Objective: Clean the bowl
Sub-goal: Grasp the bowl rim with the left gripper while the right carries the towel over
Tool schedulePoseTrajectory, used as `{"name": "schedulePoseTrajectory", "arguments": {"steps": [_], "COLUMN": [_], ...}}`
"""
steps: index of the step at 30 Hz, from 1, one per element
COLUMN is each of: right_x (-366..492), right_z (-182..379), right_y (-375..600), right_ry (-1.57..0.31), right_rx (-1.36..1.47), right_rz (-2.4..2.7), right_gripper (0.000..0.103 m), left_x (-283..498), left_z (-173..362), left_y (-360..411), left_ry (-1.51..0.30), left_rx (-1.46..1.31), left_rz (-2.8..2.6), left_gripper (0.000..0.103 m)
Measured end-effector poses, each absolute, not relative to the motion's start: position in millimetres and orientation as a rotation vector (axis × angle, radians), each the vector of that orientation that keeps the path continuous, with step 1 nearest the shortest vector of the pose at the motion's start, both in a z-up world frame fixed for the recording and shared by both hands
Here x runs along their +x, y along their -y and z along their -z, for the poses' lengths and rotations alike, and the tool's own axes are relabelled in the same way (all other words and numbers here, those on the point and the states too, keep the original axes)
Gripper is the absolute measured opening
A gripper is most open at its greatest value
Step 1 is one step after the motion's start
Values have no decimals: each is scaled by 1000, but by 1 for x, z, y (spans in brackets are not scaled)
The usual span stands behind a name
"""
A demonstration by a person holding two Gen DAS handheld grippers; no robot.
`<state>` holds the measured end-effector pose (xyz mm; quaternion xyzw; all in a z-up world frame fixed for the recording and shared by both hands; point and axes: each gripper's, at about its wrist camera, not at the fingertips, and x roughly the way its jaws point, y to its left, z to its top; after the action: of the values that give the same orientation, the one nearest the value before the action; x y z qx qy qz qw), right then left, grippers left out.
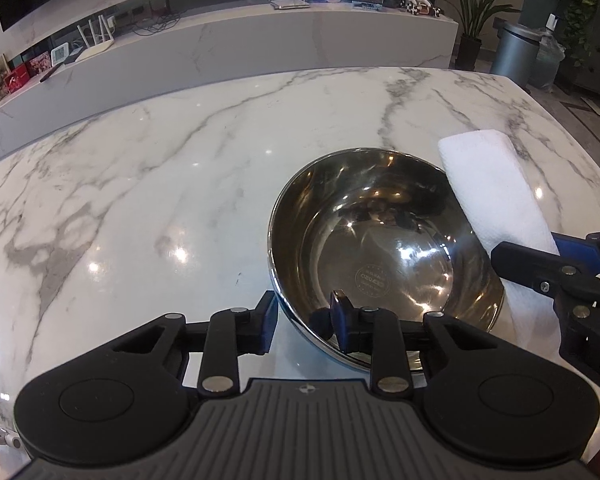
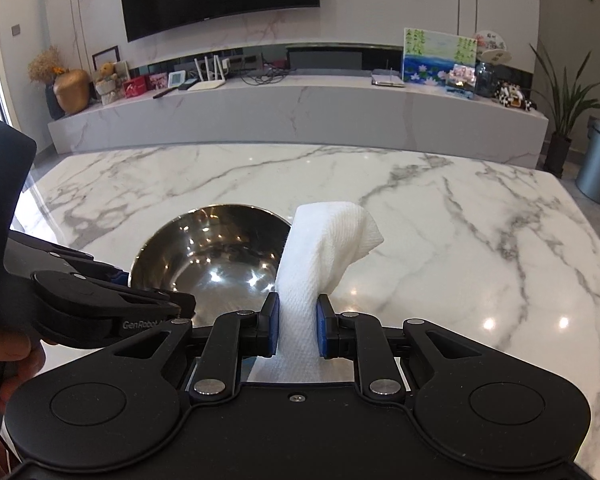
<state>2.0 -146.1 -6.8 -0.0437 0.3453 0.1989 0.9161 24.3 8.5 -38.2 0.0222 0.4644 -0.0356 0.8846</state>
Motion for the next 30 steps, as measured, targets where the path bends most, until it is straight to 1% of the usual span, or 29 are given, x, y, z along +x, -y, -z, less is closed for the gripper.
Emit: {"name": "schedulePoseTrajectory", "arguments": {"steps": [5,9,17,24,30], "right_x": [1,0,-2,-11,-9], "right_z": [10,12,14,5,11], "right_y": [148,148,148,146,140], "right_ry": [-718,-724,-731,-680,-713], "right_rx": [-98,-106,-118,-101,-106], "right_rz": [-389,-374,-368,-438,-468], "right_gripper": [16,16,16,16,16], "left_x": [22,20,19,18,17], "left_z": [36,36,32,30,30], "left_y": [-8,-5,2,7,7], "left_ry": [-963,-955,-922,-907,-903], "left_rx": [39,33,76,113,119], "left_rz": [87,117,114,107,118], "left_gripper": [31,31,22,21,21]}}
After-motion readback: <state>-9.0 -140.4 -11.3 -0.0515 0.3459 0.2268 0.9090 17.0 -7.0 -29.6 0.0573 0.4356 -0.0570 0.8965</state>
